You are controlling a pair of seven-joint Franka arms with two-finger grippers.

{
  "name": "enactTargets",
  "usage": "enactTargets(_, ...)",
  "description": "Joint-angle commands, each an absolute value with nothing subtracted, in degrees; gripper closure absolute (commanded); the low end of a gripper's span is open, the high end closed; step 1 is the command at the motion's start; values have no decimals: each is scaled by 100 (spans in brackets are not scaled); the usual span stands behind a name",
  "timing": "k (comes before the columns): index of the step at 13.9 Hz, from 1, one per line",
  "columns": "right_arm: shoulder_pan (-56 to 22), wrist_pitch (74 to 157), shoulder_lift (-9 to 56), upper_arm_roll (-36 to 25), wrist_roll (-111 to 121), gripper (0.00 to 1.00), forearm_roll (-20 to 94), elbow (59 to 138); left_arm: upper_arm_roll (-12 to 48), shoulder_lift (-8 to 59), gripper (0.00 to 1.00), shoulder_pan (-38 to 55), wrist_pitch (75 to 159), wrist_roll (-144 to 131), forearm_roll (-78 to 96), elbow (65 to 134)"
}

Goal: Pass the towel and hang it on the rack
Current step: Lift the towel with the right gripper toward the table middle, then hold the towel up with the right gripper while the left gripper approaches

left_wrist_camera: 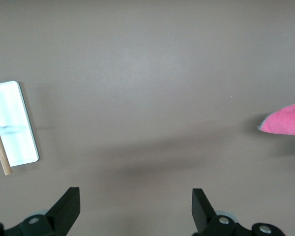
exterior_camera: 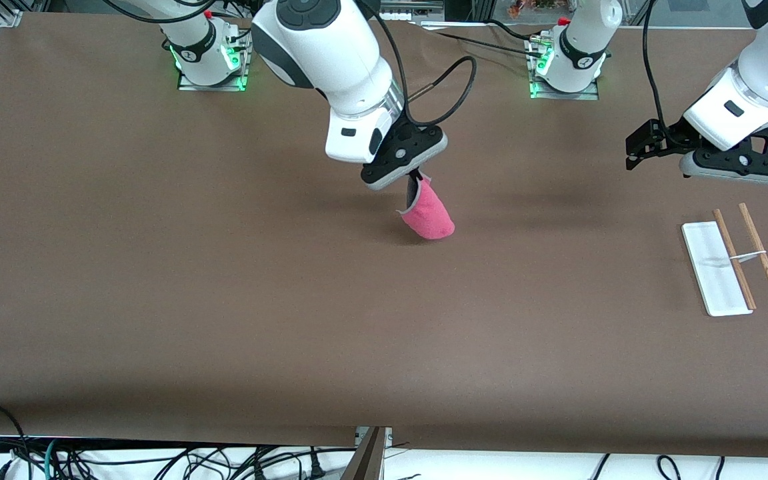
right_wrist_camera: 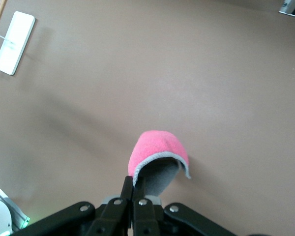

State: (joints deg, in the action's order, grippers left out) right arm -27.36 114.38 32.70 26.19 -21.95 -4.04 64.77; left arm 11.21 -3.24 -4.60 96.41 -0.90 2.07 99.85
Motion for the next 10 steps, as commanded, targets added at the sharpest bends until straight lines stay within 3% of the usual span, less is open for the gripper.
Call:
enactTargets(1,-2917,11566,3278,2602,-2188,100,-413,6398,1142,-185,0,-527,9606,-44,105,9826)
enactTargets(5,-3128,11812,3278,2610,-2162,100,-404,6398,1143,-150,0,-554,9633,-26,360,9721)
enactTargets(10,-3261,11988,3278,2593,-2145,100,-413,6407,1116,491,0,-194,9808,-44,44,9878)
